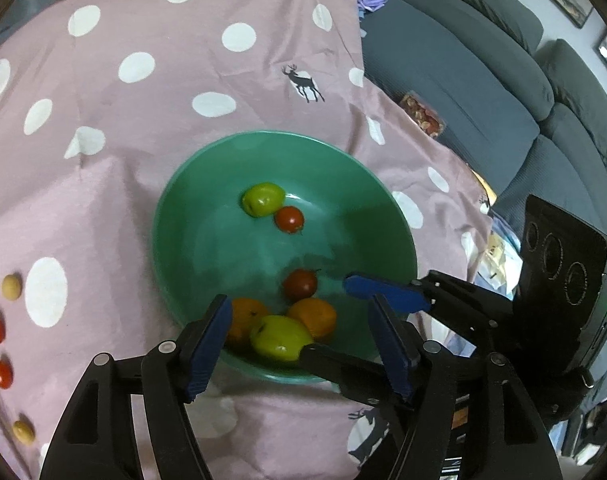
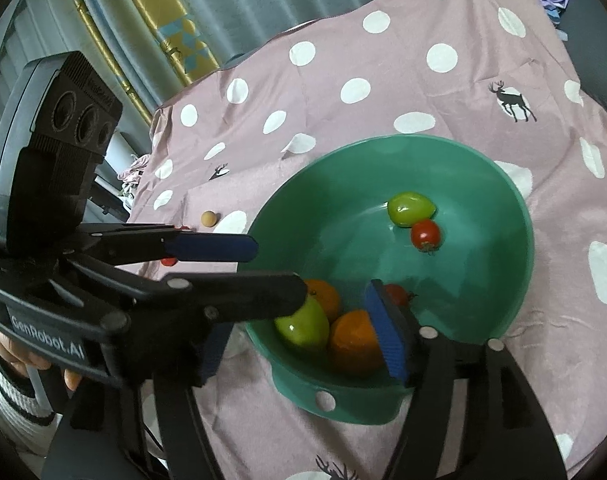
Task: Organize fruits
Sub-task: 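Open the left gripper to release the green fruit in the bowl, then move the left gripper back to the small yellow fruit on the cloth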
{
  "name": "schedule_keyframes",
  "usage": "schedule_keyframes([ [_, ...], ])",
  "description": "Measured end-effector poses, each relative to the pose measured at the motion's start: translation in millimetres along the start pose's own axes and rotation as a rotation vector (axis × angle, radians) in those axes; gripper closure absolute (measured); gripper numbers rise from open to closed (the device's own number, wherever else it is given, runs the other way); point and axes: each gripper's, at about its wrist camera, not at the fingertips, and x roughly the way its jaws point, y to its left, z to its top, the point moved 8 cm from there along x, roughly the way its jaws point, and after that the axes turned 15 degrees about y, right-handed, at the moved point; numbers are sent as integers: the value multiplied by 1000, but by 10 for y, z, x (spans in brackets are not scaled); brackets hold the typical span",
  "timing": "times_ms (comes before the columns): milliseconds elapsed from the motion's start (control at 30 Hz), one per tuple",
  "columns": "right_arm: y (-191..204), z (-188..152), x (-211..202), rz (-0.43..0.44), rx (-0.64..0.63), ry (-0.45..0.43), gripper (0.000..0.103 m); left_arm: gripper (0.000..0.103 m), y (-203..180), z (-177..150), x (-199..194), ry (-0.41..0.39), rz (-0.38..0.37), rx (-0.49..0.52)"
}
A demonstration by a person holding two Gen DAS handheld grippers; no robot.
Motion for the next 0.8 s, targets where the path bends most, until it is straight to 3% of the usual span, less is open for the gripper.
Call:
schedule_keyframes([
  [33,10,-4,-10,-2,0,-2,33,29,6,1,-12,-3,3,-2],
  [100,18,-23,-30,-13,-2,-5,31,13,35,-19,-69,-24,19,-9],
  [133,22,-30,-33,-19,-4,-4,31,12,41,-25,-96,-33,24,-11],
  [400,119,-81,-93,-34,-15,-13,28,11,181,-109,-300,-94,91,-31],
  [800,444,-98,-192,17,-39,-45,17,9,491,-479,-626,-191,191,-74],
])
